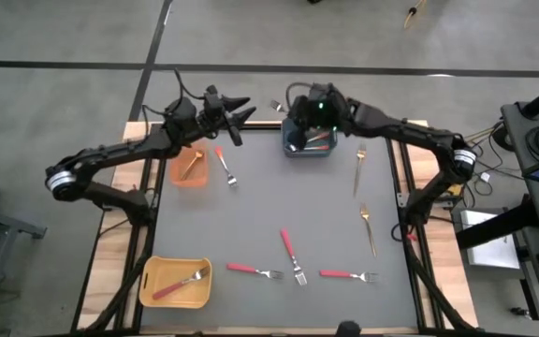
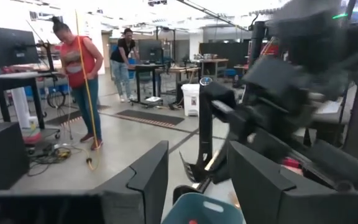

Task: Sort silverware by color (type)
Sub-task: Put the orange fork into the blue bin

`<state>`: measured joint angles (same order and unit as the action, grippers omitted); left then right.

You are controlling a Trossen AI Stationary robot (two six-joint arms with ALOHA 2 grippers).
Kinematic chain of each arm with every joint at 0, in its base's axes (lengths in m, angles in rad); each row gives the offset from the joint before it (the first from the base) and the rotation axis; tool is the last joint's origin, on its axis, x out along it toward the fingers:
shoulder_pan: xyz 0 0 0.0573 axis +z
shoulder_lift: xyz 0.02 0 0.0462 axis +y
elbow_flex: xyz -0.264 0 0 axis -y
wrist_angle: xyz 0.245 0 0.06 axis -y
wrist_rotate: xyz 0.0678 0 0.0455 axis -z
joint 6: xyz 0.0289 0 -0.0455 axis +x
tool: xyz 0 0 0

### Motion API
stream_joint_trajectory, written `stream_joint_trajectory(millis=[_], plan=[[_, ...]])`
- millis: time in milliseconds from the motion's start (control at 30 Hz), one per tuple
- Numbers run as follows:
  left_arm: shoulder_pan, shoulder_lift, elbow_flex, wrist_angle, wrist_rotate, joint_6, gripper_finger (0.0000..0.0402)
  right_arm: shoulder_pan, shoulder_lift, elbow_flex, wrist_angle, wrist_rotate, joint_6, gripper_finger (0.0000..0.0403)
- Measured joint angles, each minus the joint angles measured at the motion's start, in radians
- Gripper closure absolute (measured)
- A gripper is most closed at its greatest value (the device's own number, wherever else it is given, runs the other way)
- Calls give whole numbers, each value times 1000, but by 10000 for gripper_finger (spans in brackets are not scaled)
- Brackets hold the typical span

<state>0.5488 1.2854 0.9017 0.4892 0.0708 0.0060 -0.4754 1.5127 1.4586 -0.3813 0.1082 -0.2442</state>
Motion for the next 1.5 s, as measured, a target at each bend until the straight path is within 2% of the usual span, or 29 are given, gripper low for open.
stream_joint_trajectory(millis=[167,400,567,767,933,1200,1500], plan=[[0,-93,-11,-90,0,28,253,-110,19,50,-98,-130,-59,392],[0,-188,-14,-208,0,42,253,-203,155,168,-241,-222,-187,392],[0,-222,-14,-254,0,39,253,-228,293,322,-432,-258,-361,392],[0,-225,-14,-276,0,38,253,-243,454,513,-742,-379,-593,392],[0,-219,-16,-277,0,40,253,-245,561,606,-967,-381,-767,392],[0,-219,-16,-274,0,63,253,-247,634,615,-949,-373,-788,392],[0,-219,-16,-273,-1,86,253,-257,651,615,-911,-370,-785,392]])
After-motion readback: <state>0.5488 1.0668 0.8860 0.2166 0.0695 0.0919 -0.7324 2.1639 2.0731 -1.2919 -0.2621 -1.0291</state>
